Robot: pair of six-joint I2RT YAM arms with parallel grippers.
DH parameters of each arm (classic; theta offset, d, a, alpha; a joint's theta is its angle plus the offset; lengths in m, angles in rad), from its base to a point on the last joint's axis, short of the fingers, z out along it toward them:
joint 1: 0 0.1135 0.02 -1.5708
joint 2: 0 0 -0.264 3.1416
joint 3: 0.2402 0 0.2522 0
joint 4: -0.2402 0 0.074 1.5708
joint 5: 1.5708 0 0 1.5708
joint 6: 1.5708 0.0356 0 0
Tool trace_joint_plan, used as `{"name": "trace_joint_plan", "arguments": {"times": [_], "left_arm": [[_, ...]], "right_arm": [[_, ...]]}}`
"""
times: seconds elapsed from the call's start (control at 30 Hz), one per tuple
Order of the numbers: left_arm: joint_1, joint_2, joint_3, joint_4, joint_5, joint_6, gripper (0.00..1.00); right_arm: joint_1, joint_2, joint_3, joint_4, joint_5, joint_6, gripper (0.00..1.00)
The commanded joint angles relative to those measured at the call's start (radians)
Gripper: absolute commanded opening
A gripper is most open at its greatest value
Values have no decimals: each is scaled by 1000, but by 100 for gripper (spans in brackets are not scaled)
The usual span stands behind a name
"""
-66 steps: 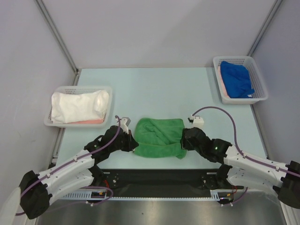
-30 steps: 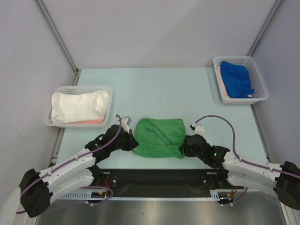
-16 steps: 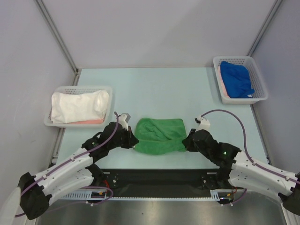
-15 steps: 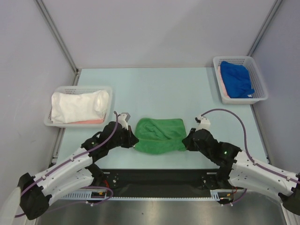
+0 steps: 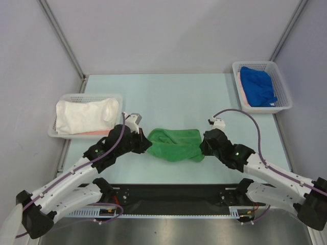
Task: Fold and stack the towels
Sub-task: Flatten out the crumpled towel
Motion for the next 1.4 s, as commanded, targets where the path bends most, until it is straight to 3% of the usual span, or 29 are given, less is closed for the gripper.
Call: {"name": "trace_joint_plan", "arguments": {"times": [0.0, 0.23, 0.4, 0.7, 0.93, 1.07, 1.37], "left_arm": [[-4, 45, 10, 12, -21, 29, 5], [-4, 81, -107, 115, -13, -17, 0], [-4, 88, -130, 126, -10, -21, 0], [-4, 89, -134, 129, -9, -20, 0], [-4, 94, -142, 138, -4, -23, 0], [-4, 100, -144, 141, -2, -23, 0], [-4, 98, -142, 140, 2, -20, 0]], "right_arm": [[-44, 76, -27, 93, -71, -39, 10], [-15, 214, -95, 221, -109, -2, 29], [37, 226, -90, 194, -40, 30, 38], [127, 174, -45, 32, 76, 94, 36], [163, 104, -36, 4, 96, 108, 40], [161, 103, -32, -1, 90, 105, 34], [155, 123, -47, -24, 107, 139, 39]]}}
